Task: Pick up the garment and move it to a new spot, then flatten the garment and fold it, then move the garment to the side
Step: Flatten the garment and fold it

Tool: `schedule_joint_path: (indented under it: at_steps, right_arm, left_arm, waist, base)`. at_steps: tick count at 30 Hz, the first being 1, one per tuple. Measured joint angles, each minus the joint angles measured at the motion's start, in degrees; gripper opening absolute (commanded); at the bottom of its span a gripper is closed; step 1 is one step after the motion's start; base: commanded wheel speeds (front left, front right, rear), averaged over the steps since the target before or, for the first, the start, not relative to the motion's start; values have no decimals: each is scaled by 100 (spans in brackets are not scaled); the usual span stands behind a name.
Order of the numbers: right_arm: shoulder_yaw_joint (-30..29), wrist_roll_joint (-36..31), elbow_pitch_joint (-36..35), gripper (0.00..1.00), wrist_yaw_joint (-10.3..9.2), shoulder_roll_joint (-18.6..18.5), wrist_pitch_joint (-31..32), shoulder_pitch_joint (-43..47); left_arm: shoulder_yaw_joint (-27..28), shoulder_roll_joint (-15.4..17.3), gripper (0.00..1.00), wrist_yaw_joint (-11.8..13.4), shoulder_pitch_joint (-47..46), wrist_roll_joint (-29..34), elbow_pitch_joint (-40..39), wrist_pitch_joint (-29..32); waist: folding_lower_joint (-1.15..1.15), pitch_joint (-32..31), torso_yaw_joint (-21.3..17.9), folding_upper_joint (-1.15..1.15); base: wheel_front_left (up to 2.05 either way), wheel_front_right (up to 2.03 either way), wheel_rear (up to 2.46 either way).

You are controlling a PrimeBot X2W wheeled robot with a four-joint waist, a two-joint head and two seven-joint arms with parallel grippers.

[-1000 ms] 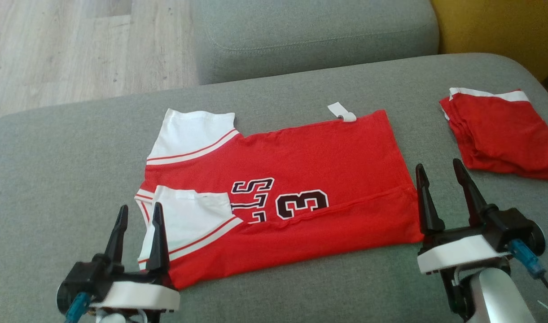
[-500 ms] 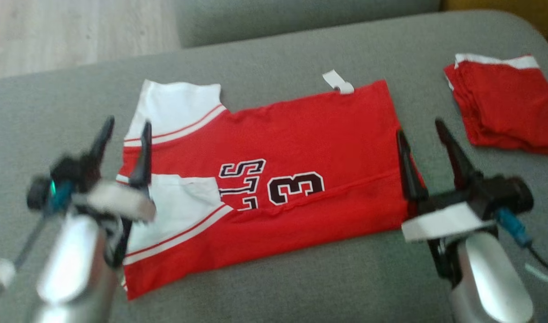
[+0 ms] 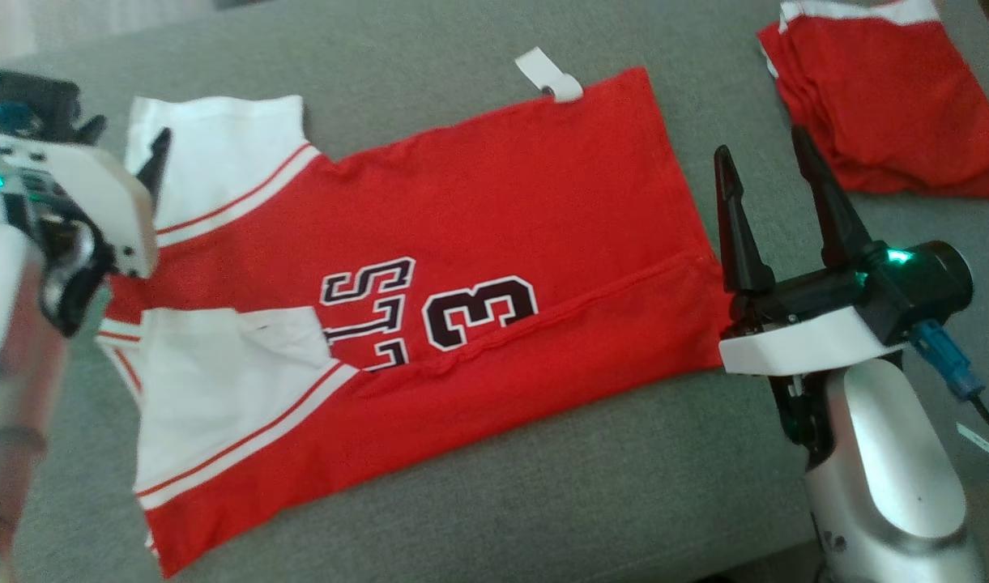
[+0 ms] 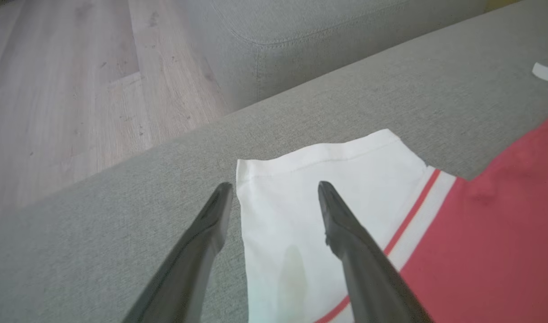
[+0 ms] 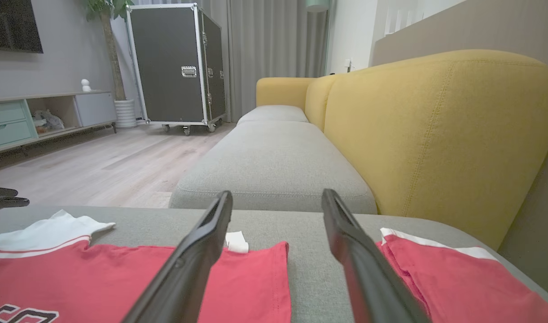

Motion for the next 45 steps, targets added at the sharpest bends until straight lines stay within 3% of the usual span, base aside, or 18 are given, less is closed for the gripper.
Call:
schedule_joint_path:
  at_steps: [8,25,26,27,28,34,41,45]
  right_arm:
    - [59,144,-197,100,0,1,0,-91]
    - [-64,378,-361,100,0,2,0,-79]
    - [-79,386,-364,100,0,1,0,-79]
    - [-91,386,-366,100,-1,1,0,-79]
    - [-104,385,-370,100,0,2,0,-79]
    - [-175,151,-365,100,0,2,0,-81]
    - [-279,-220,18,100,0,-4,53,-319]
    - [-199,-58,471,100,0,-252,666,-661]
  left_arm:
    - [-112,334,100,0,-616,-325,737,244]
    - [-180,343,100,-1,-1062,-917,1449,557]
    - [-183,338,47,-1,-1081,-976,1462,662]
    - [-190,330,8,-1,-1101,-1054,1461,771]
    - [-208,316,0,-1,-1115,-1128,1450,842]
    - [-425,291,0,0,-954,-1244,1273,539]
    - [-775,93,0,0,-812,-1158,604,-882]
    - [-1083,-87,0,0,-752,-1109,140,-1439]
  waist:
    - [0,419,-319,0]
    - [-1,728,-510,0]
    - [-1,721,-508,0]
    - [-1,712,-504,0]
    - [-1,701,-494,0]
    - [-1,569,-389,0]
    - [-1,315,-90,0]
    - [-1,153,230,0]
  base:
    - [0,0,0]
    - [0,0,0]
    - [0,0,0]
    - [0,0,0]
    - [0,0,0]
    - [0,0,0]
    - [0,0,0]
    - [0,0,0]
